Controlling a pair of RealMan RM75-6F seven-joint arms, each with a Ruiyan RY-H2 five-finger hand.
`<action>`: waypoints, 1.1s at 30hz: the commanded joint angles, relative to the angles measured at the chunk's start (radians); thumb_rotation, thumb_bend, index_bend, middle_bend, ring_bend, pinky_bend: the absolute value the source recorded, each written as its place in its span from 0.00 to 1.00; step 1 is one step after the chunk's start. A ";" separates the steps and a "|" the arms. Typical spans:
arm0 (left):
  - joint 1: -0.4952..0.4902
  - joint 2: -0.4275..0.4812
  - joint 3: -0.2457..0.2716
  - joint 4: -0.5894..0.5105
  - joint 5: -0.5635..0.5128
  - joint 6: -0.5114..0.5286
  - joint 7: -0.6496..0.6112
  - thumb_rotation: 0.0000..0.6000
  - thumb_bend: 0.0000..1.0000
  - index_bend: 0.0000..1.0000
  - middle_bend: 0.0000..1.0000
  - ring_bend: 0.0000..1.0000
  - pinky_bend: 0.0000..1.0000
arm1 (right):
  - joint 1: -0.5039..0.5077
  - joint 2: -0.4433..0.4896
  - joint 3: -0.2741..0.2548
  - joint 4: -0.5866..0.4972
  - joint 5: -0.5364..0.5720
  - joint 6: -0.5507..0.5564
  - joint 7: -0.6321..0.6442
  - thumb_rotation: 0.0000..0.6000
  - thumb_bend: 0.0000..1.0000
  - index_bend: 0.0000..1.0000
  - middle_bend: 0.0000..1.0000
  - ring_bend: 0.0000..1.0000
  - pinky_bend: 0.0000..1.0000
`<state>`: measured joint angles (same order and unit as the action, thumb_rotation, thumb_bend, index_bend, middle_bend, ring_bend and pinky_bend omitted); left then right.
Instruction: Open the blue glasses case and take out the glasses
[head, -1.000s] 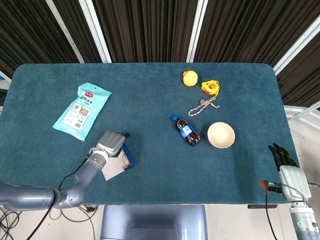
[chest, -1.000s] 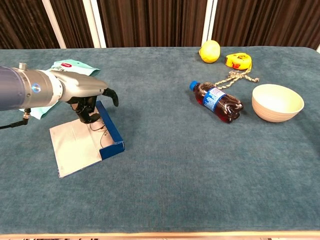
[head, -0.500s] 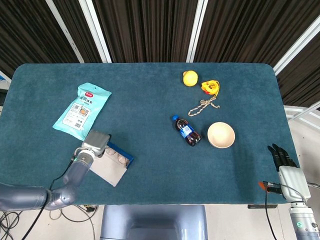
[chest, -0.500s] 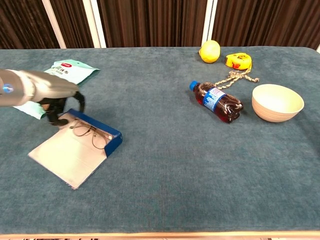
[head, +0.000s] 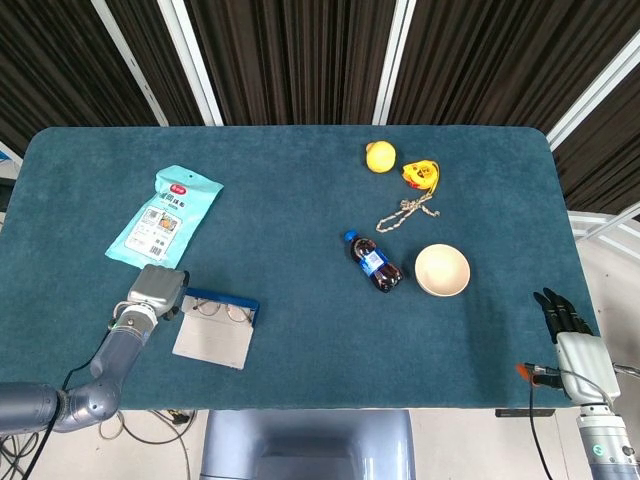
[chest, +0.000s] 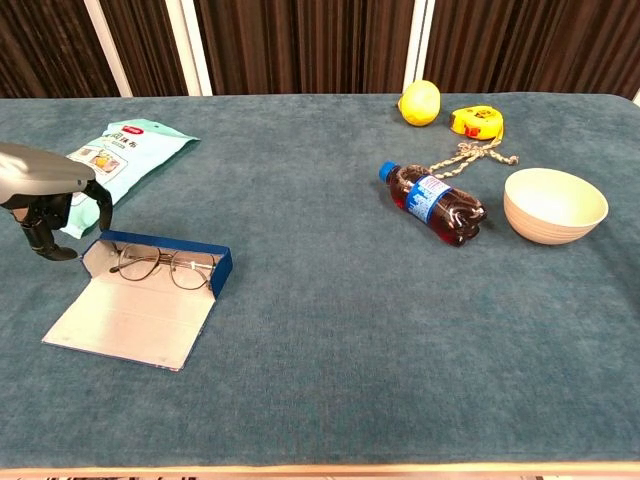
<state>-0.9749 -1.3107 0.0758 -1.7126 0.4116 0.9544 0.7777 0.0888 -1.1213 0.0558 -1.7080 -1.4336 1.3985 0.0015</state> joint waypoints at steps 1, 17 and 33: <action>0.011 -0.007 -0.014 0.000 0.035 0.016 -0.025 1.00 0.27 0.33 0.99 0.86 0.94 | 0.000 0.000 0.000 0.000 0.000 0.000 0.000 1.00 0.17 0.00 0.00 0.00 0.21; 0.034 -0.124 -0.042 0.054 0.221 0.052 -0.062 1.00 0.26 0.44 1.00 0.88 0.95 | 0.000 0.002 0.000 0.002 0.001 -0.002 0.006 1.00 0.17 0.00 0.00 0.00 0.21; 0.028 -0.178 -0.068 0.099 0.219 0.036 -0.051 1.00 0.31 0.46 1.00 0.88 0.95 | 0.001 0.002 0.001 0.002 0.002 -0.003 0.006 1.00 0.17 0.00 0.00 0.00 0.21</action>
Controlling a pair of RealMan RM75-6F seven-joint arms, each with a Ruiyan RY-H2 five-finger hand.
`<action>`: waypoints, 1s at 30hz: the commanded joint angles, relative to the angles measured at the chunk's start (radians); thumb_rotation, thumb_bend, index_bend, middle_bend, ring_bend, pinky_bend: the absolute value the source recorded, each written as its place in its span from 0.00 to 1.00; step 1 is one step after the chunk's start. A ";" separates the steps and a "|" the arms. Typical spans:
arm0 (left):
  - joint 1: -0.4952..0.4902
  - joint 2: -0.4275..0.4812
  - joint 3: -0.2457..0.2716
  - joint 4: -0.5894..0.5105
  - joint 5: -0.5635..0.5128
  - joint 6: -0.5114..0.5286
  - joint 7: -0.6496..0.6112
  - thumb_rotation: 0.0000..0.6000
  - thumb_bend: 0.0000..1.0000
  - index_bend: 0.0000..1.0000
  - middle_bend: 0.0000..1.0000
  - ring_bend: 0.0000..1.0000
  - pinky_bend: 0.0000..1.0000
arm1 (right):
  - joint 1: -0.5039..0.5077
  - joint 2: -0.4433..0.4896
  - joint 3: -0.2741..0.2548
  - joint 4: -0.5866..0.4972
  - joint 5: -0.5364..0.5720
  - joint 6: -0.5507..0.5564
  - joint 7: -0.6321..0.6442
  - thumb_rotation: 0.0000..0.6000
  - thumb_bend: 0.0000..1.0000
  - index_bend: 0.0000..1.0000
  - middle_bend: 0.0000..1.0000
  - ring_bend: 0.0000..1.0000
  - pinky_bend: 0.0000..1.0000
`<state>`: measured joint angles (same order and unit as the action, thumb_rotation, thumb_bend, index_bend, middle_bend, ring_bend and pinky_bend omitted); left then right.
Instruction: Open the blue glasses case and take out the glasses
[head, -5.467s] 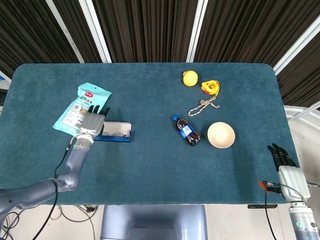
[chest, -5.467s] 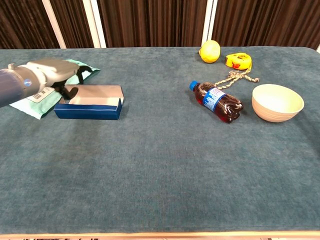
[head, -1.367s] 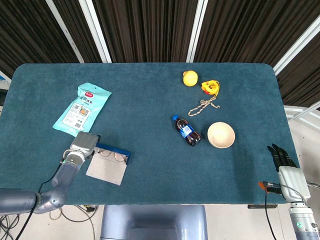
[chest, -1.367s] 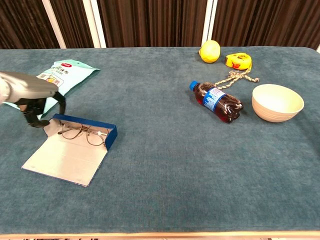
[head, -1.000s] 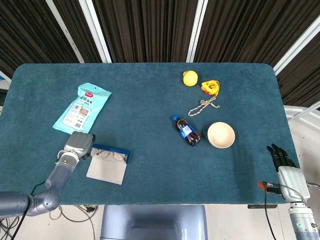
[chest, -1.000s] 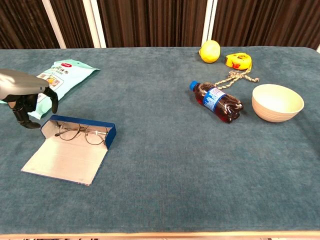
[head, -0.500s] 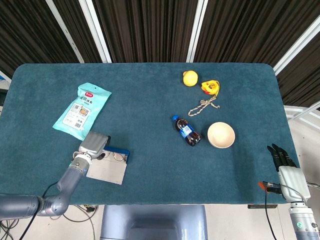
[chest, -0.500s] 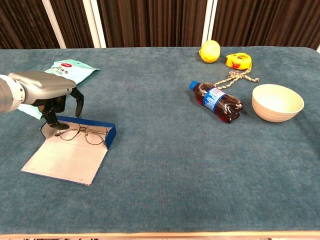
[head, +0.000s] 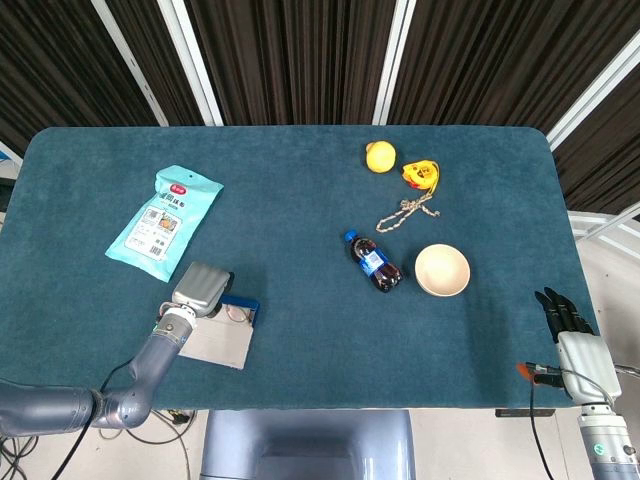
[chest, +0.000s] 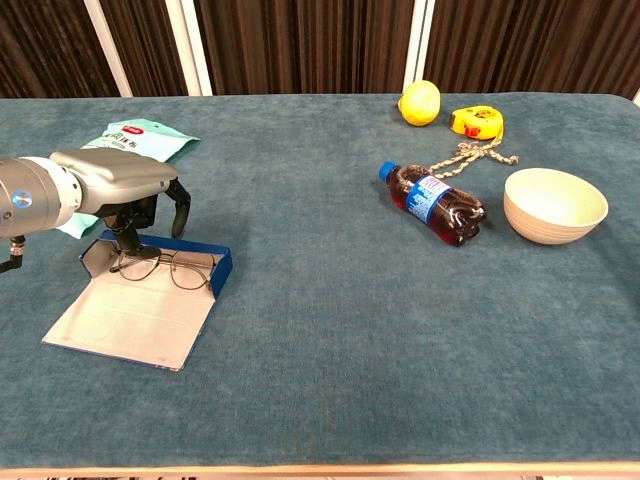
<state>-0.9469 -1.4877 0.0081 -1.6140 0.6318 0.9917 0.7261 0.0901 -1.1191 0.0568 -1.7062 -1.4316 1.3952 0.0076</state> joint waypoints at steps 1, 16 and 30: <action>0.001 -0.001 0.000 0.001 -0.002 -0.002 0.002 1.00 0.31 0.46 1.00 0.88 0.95 | 0.000 0.000 0.000 0.000 -0.001 0.001 0.000 1.00 0.17 0.00 0.00 0.00 0.21; 0.008 -0.002 -0.010 0.007 -0.009 -0.009 -0.004 1.00 0.37 0.56 1.00 0.89 0.96 | 0.000 0.000 0.000 -0.001 0.000 0.001 -0.002 1.00 0.17 0.00 0.00 0.00 0.21; 0.039 -0.017 -0.041 0.045 0.045 0.091 -0.026 1.00 0.38 0.58 1.00 0.89 0.96 | 0.000 0.001 0.000 -0.003 0.004 -0.002 -0.001 1.00 0.17 0.00 0.00 0.00 0.21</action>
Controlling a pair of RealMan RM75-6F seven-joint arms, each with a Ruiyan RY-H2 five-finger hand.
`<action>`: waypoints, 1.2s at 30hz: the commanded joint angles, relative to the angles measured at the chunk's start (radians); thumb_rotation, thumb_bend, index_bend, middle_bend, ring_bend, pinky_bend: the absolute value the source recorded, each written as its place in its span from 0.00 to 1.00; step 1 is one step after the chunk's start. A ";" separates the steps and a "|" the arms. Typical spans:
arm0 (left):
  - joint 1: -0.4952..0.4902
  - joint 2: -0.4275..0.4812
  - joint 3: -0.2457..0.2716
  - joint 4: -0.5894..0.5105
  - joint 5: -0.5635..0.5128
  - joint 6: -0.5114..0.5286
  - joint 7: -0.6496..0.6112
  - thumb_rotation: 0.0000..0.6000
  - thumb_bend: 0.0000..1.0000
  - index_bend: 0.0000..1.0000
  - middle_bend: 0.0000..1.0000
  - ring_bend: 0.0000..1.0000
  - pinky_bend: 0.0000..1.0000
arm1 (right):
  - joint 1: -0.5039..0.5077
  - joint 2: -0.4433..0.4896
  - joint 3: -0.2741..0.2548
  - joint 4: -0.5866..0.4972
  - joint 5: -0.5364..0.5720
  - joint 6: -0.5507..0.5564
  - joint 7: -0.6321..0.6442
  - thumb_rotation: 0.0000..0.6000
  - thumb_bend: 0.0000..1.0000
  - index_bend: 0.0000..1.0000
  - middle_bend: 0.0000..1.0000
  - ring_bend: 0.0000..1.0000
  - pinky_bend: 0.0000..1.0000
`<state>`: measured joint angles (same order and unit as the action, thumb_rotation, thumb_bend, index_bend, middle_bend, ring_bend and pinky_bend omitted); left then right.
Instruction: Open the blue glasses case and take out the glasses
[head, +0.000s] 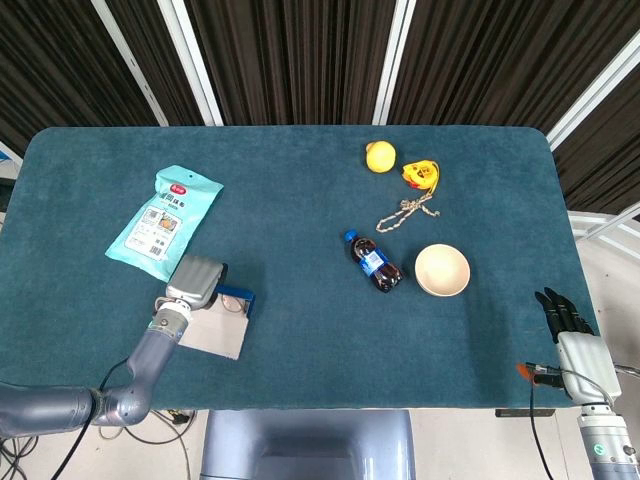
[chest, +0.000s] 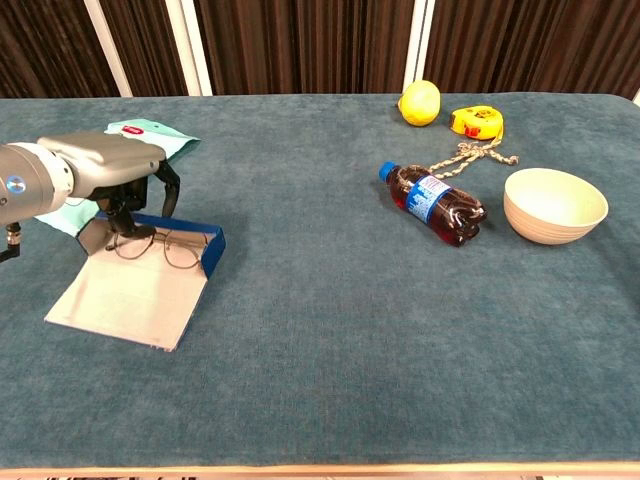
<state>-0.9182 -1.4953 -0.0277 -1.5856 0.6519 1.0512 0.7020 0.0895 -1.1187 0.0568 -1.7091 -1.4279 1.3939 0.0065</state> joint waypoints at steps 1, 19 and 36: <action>0.012 -0.015 0.001 0.029 0.050 0.052 0.009 1.00 0.38 0.58 1.00 0.89 0.96 | 0.000 0.000 0.000 -0.002 0.001 -0.001 0.001 1.00 0.17 0.00 0.00 0.00 0.21; 0.120 -0.113 0.038 0.230 0.266 0.196 -0.037 1.00 0.38 0.59 1.00 0.90 0.97 | 0.001 0.001 0.000 -0.008 0.008 -0.006 0.000 1.00 0.17 0.00 0.00 0.00 0.21; 0.149 -0.144 -0.012 0.277 0.322 0.194 -0.058 1.00 0.38 0.59 1.00 0.90 0.97 | 0.001 0.002 0.001 -0.008 0.011 -0.008 0.000 1.00 0.17 0.00 0.00 0.00 0.21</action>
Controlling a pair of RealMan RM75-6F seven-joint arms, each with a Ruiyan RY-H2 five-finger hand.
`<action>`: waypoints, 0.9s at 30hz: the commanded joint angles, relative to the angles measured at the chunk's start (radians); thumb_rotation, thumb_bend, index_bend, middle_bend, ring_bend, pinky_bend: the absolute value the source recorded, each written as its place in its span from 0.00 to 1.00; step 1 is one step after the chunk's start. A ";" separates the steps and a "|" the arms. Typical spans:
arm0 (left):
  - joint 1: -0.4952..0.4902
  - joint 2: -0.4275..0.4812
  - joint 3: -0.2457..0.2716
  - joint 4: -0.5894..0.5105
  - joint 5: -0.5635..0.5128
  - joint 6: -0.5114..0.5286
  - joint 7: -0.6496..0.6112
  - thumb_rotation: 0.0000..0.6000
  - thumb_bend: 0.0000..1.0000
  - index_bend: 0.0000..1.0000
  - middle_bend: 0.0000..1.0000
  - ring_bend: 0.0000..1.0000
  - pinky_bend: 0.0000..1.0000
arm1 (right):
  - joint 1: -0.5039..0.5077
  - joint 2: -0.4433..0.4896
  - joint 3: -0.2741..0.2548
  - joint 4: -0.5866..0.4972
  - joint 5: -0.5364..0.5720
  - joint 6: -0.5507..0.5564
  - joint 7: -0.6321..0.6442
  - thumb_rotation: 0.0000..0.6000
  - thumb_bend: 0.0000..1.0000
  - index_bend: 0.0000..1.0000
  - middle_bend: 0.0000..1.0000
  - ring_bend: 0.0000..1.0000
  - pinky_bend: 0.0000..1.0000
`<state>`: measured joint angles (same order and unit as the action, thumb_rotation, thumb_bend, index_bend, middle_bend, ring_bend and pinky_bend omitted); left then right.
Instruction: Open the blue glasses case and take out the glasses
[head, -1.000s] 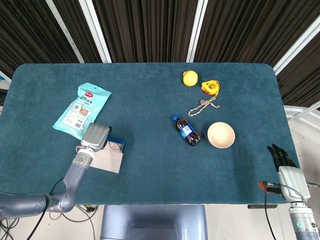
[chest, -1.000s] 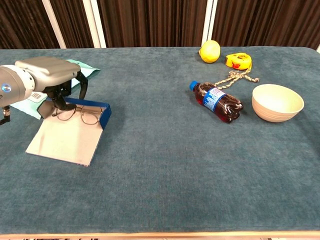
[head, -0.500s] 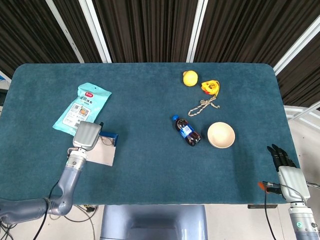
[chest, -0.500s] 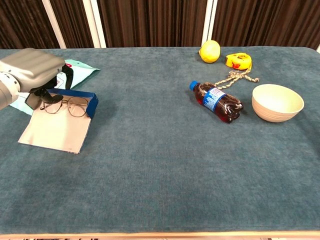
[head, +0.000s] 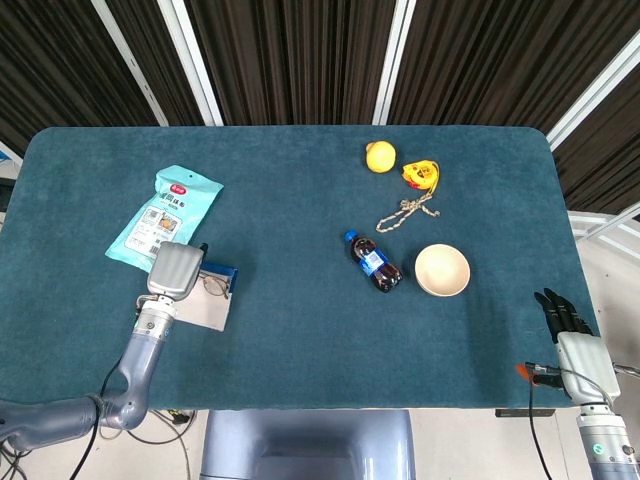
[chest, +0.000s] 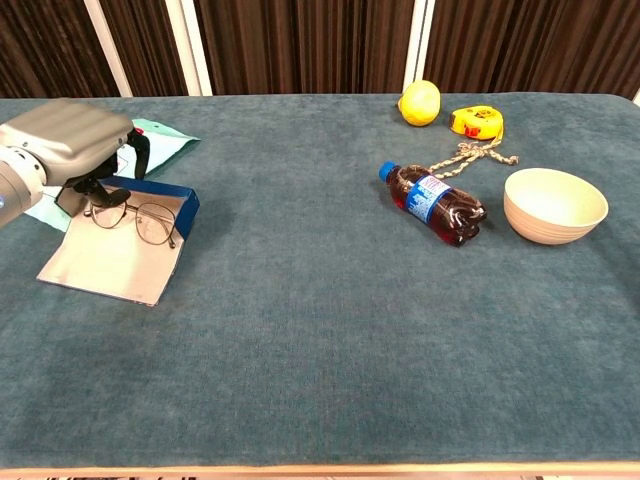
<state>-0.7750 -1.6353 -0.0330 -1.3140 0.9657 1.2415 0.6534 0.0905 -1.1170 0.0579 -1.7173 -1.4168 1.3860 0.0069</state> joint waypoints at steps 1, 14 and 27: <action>0.008 -0.005 -0.009 0.008 0.010 0.002 -0.013 1.00 0.38 0.59 1.00 0.90 0.97 | 0.000 0.000 0.000 0.000 0.000 0.000 0.000 1.00 0.17 0.00 0.00 0.00 0.21; 0.024 -0.034 -0.043 0.032 0.009 -0.032 -0.015 1.00 0.38 0.58 1.00 0.90 0.97 | 0.000 0.000 0.000 0.000 0.001 -0.001 -0.002 1.00 0.17 0.00 0.00 0.00 0.21; 0.001 -0.078 -0.131 0.055 -0.060 -0.074 0.028 1.00 0.16 0.25 1.00 0.90 0.97 | -0.001 0.003 0.000 -0.003 0.009 -0.003 -0.008 1.00 0.17 0.00 0.00 0.00 0.21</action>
<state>-0.7757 -1.7162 -0.1607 -1.2547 0.9077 1.1668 0.6788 0.0893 -1.1143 0.0584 -1.7204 -1.4078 1.3836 -0.0011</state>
